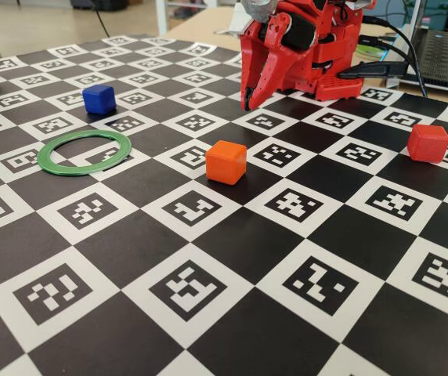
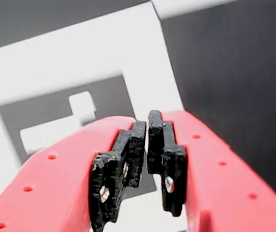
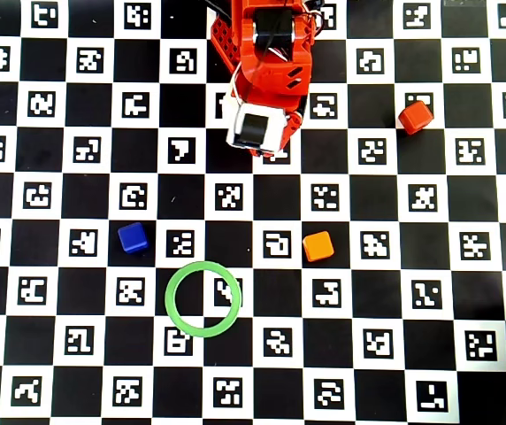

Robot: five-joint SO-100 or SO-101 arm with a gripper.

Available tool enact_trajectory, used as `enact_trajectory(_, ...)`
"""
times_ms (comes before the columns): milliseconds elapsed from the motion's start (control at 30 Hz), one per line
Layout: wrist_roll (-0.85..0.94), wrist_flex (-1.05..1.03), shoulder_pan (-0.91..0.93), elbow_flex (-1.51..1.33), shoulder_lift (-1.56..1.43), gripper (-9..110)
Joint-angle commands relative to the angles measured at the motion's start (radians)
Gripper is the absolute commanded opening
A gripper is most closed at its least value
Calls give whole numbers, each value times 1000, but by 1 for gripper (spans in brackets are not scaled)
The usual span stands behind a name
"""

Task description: Grab the red cube then put it in the green circle then put the blue cube on top and finally the orange cube on top

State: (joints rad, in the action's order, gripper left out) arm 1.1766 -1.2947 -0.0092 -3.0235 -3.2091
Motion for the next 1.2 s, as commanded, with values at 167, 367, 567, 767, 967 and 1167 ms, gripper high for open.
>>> enact_trajectory(167,-480,-272,-78,753,474,-7)
enact_trajectory(367,-813,-482,-172,1203,706,1)
enact_trajectory(567,-1186,-546,-371,1387,792,17)
enact_trajectory(767,-1281,-546,-534,1331,896,29)
enact_trajectory(967,-1611,-546,-584,1325,1080,23)
enact_trajectory(1167,-1852,-546,-749,1373,1152,35)
